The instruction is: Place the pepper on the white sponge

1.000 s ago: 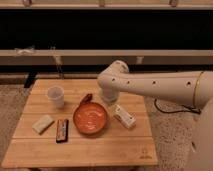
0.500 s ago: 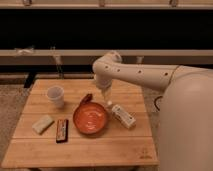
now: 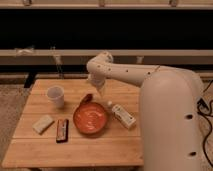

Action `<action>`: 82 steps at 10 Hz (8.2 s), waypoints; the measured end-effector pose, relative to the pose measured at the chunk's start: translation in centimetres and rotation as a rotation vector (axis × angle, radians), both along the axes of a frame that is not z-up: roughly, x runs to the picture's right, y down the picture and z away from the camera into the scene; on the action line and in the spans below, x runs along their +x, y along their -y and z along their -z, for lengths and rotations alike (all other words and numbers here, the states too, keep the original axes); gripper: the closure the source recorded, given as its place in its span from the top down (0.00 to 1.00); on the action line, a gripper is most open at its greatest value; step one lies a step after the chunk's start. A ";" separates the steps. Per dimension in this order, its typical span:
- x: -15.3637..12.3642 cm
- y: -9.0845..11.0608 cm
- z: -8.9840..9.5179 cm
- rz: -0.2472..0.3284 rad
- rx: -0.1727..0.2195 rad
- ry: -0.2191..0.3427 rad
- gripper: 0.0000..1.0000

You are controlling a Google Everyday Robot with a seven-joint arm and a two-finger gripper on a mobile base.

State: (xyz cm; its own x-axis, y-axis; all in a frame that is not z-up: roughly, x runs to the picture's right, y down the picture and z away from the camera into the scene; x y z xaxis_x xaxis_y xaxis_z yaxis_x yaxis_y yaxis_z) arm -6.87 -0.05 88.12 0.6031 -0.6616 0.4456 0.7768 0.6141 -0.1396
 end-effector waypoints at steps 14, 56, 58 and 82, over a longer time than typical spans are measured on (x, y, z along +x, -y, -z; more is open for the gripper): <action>-6.9 -6.8 -5.5 0.200 -0.136 0.040 0.37; -24.1 -16.5 15.3 0.412 -0.092 0.251 0.00; -25.6 -16.6 14.7 0.419 -0.097 0.259 0.00; -26.5 -16.9 13.9 0.430 -0.109 0.259 0.00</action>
